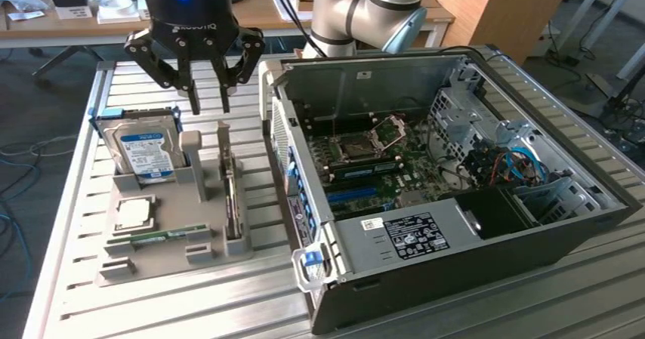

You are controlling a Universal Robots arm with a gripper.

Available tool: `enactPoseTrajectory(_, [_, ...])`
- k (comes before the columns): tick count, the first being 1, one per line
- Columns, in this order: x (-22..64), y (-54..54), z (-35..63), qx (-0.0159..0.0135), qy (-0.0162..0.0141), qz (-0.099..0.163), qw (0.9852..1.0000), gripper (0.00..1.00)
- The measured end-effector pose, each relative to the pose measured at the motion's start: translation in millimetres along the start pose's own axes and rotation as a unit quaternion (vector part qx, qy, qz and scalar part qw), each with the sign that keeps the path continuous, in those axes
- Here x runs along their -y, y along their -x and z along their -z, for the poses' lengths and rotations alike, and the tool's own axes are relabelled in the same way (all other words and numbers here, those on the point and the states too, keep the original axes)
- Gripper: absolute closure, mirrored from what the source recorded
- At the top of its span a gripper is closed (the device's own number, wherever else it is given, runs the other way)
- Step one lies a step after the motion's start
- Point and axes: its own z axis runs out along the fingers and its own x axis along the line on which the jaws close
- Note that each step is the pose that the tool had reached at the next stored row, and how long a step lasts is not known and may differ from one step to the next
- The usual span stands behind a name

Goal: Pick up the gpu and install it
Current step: 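Pick up the gpu and move the gpu toward the slot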

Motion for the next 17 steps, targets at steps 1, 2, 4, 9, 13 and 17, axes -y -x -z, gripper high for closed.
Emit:
enactPoseTrajectory(1, [0.0, 0.0, -0.6, 0.0001, 0.0, 0.0, 1.0, 0.58])
enactPoseTrajectory(2, [0.1, -0.1, -1.8, 0.0001, 0.0, 0.0, 1.0, 0.58])
enactPoseTrajectory(4, [0.2, -0.1, -4.5, 0.0, 0.0, 0.0, 1.0, 0.58])
enactPoseTrajectory(9, [0.5, -0.3, -11.3, 0.0, 0.0, 0.0, 1.0, 0.58])
enactPoseTrajectory(13, [0.6, -0.3, -13.9, 0.0, 0.0, 0.0, 1.0, 0.58])
enactPoseTrajectory(17, [0.7, -0.4, -16.2, 0.0, 0.0, 0.0, 1.0, 0.58])
